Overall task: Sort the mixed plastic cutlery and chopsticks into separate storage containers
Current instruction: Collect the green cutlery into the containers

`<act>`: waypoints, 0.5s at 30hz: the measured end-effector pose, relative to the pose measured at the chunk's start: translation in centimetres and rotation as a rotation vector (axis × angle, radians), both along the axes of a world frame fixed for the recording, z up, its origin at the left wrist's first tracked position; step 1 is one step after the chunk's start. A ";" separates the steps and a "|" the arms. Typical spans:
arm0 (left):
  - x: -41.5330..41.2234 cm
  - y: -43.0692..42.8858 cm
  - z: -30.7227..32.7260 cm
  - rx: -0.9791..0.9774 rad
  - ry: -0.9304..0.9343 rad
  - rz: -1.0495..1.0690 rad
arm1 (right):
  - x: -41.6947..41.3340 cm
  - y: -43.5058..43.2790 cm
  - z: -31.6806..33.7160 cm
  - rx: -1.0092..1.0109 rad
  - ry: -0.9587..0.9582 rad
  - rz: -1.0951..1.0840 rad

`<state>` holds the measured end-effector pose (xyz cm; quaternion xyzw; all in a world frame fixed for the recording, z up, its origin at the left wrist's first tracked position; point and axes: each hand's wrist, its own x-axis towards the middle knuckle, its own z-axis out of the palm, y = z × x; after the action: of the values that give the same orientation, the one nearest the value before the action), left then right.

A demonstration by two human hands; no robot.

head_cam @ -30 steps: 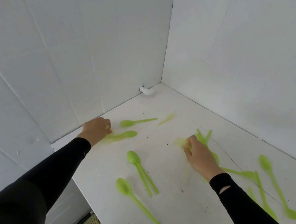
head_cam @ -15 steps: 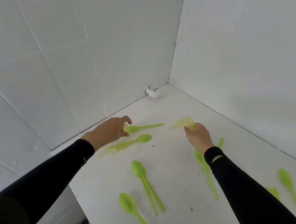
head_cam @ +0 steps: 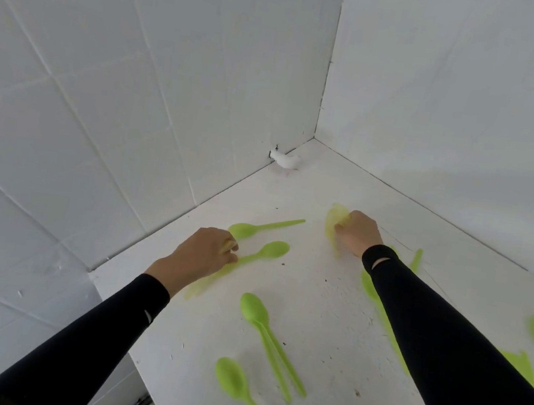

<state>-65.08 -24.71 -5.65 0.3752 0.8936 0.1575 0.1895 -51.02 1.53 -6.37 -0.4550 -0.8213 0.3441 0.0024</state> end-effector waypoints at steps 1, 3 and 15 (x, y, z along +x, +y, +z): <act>0.2 0.0 0.0 0.027 0.016 -0.004 | 0.2 0.0 0.0 -0.006 -0.014 0.011; 0.7 0.0 0.3 0.088 0.087 -0.036 | 0.8 -0.2 0.0 -0.039 -0.023 0.033; 5.1 1.7 6.4 0.736 0.306 -0.100 | 6.8 -5.3 -1.0 0.406 -0.119 0.202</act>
<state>-59.99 -23.03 0.73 0.4803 0.7760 0.3998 -0.0853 -44.19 -3.72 -7.36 -0.3801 -0.9138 0.1429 0.0108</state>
